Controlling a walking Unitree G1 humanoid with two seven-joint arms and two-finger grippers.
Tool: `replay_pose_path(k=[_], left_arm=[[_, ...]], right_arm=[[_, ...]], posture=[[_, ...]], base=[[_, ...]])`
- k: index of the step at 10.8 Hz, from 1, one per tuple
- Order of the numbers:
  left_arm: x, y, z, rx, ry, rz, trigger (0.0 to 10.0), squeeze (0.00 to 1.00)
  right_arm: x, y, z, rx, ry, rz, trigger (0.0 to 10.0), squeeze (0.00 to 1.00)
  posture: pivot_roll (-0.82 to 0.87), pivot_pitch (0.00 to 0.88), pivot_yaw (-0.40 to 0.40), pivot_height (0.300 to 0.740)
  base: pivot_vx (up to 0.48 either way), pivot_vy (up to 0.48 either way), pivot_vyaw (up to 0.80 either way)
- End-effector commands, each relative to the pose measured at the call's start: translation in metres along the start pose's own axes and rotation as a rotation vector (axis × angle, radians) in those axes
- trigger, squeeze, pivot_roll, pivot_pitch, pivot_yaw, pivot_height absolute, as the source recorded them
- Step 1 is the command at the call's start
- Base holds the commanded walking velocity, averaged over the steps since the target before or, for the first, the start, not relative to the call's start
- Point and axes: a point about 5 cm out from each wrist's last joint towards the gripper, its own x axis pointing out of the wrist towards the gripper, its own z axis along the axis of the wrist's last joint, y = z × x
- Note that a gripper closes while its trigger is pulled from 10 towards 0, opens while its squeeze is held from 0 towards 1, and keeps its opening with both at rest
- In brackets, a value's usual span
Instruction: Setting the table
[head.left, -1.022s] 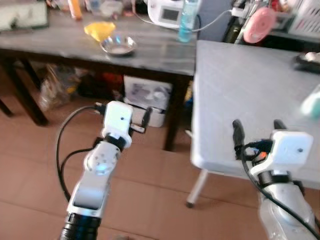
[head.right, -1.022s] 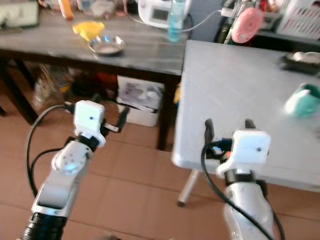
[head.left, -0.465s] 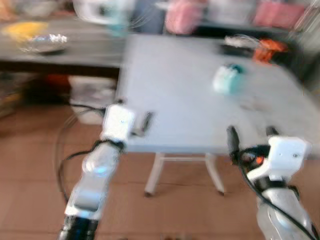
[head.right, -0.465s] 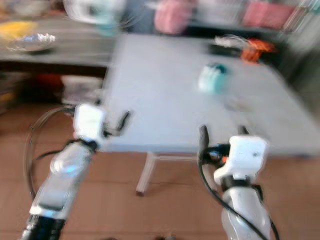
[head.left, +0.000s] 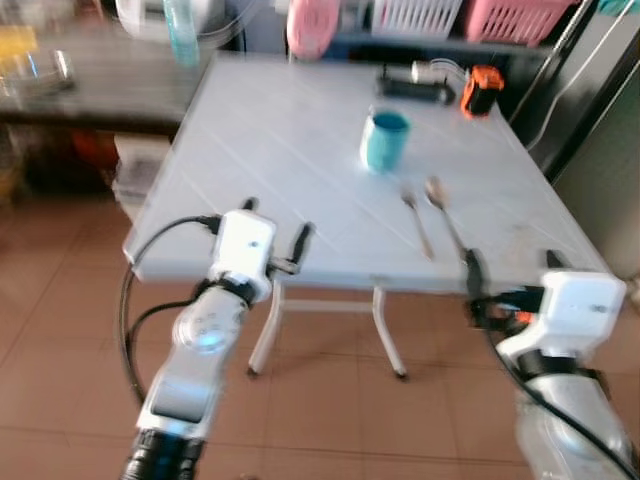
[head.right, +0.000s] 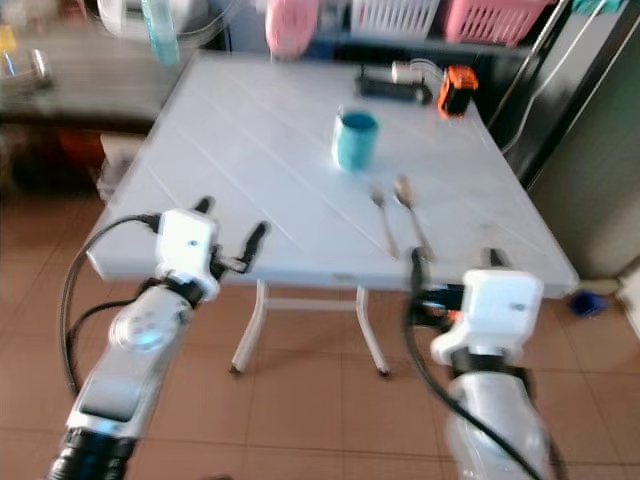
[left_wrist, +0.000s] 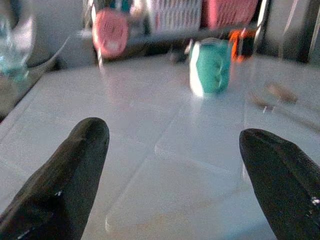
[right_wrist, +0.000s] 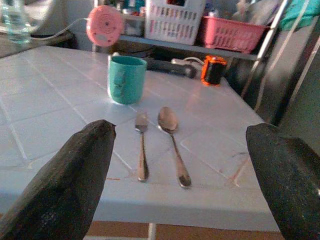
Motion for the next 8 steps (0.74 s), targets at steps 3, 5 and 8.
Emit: replay_pose_path(k=[3,5,8], left_arm=[[0.0024,-0.0026,0.0047,-0.055,-0.023,-0.003,10.0,0.00],[0.0010,-0.0030,0.0078,-0.068,-0.044,-0.037,10.0,0.00],[0.0002,-0.0060,0.0090,-0.079,-0.053,-0.070,10.0,0.00]], right_arm=[[0.0034,-0.0048,0.0023,-0.005,-0.016,-0.022,10.0,0.00],[0.0037,-0.0023,0.0019,0.001,-0.016,-0.014,10.0,0.00],[0.0020,-0.0004,-0.0001,0.005,-0.011,-0.006,10.0,0.00]], posture=[[0.09,0.136,-0.039,0.740],[0.09,0.137,-0.038,0.740],[0.09,0.136,-0.036,0.740]], base=[[0.000,0.000,0.00],[0.000,0.000,0.00],[0.198,0.000,0.00]])
